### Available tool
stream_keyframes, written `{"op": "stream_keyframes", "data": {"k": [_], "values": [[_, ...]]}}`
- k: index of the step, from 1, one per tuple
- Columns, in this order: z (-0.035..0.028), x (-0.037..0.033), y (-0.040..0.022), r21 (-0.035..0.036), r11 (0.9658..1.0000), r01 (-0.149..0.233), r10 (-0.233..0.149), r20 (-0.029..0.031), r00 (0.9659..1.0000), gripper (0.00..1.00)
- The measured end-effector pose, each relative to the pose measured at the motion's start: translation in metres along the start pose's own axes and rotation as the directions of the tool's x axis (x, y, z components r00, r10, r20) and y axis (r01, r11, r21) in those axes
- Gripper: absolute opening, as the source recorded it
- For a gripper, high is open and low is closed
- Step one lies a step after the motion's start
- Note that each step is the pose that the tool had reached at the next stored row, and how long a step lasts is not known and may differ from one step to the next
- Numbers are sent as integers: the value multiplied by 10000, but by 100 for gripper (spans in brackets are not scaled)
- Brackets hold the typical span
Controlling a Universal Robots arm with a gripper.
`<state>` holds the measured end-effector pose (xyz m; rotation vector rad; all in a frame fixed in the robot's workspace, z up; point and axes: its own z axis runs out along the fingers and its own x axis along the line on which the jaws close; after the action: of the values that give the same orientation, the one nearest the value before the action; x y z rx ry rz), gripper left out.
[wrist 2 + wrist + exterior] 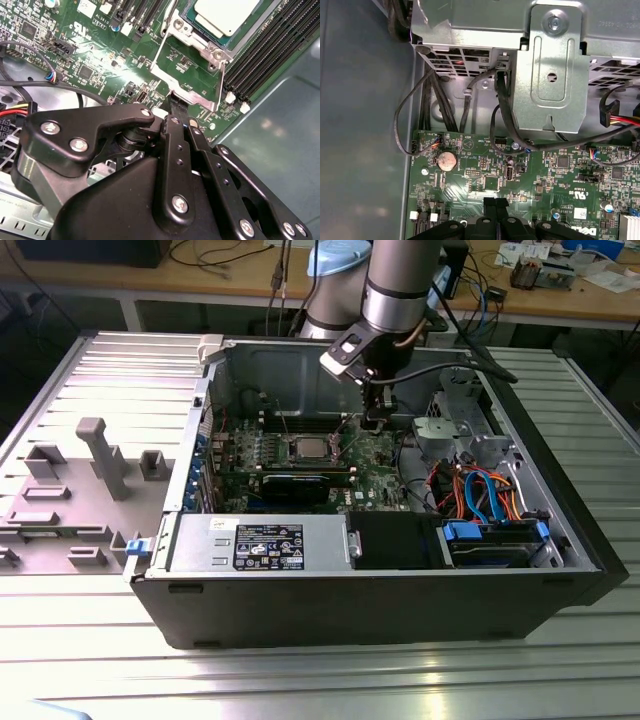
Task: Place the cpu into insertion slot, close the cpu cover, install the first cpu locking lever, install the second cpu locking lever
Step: 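Close the cpu cover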
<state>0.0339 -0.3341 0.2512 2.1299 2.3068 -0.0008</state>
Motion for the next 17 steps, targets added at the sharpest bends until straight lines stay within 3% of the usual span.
{"op": "stream_keyframes", "data": {"k": [17], "values": [[2,4,-54,0,10000,0,0,0,10000,11]]}}
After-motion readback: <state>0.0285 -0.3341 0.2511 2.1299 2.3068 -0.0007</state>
